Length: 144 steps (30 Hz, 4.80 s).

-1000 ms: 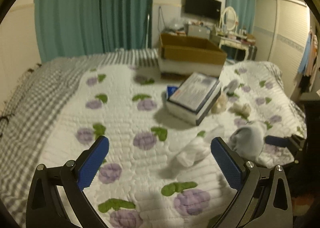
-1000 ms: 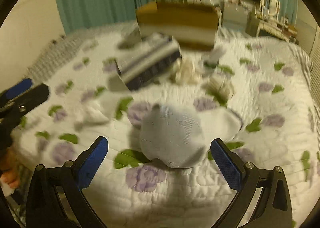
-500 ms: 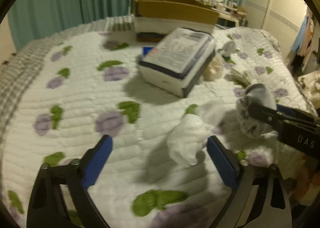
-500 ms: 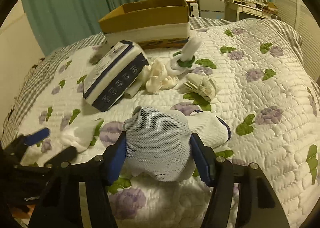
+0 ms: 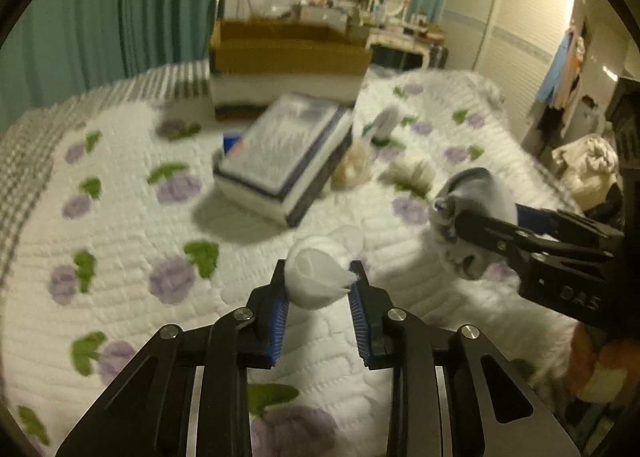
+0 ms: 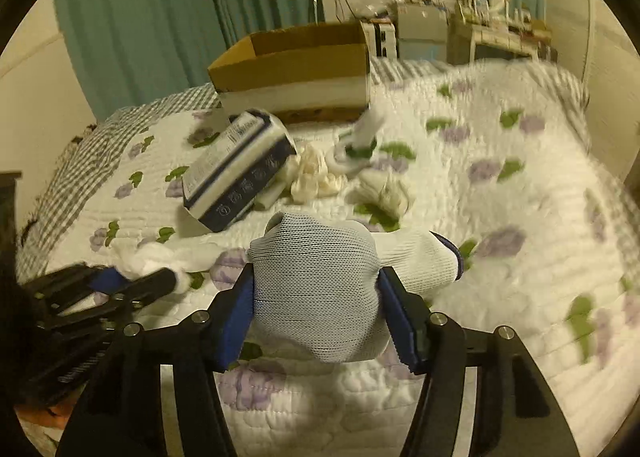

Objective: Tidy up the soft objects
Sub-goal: 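Carry both socks into the cardboard box and open both tools, then grasp the barcode-labelled box with the left tool while the right tool grasps the lace sock, then lower both held items into the cardboard box and open both tools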

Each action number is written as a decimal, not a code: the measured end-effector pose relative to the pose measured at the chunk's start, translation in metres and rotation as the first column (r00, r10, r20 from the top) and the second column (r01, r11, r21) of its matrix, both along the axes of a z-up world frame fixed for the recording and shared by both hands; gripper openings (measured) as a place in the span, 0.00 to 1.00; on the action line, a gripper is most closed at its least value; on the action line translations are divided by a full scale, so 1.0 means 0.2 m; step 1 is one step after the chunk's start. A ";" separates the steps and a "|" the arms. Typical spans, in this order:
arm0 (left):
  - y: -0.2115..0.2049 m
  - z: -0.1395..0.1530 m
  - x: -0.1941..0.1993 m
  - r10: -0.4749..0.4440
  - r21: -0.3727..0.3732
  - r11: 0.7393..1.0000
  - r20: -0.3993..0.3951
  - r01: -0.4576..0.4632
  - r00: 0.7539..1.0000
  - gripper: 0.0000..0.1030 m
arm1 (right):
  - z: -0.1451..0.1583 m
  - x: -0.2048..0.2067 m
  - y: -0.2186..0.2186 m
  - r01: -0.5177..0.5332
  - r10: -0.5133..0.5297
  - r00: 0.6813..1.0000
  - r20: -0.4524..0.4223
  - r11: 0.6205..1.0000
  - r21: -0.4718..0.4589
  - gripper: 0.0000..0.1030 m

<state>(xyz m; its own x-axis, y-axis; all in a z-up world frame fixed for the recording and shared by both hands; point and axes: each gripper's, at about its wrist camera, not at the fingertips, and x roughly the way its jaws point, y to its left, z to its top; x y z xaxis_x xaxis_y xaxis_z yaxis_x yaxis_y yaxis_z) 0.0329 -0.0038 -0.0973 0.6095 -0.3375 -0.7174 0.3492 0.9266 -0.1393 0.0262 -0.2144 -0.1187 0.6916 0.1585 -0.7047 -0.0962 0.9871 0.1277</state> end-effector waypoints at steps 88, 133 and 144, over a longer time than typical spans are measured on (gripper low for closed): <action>-0.09 -0.14 0.59 -0.014 0.126 0.992 0.048 0.008 0.999 0.92 | -0.31 0.79 -0.32 -0.066 0.078 0.980 -0.183 0.995 0.074 0.54; -0.03 0.70 0.43 -0.071 0.012 0.997 0.218 0.070 0.973 0.27 | 0.60 0.47 -0.19 -0.160 0.159 0.976 0.150 0.987 -0.006 0.39; -0.15 0.80 1.05 -0.045 0.064 0.998 0.286 0.027 0.957 0.27 | 0.76 1.12 -0.12 -0.187 0.190 0.962 0.198 0.982 -0.037 0.39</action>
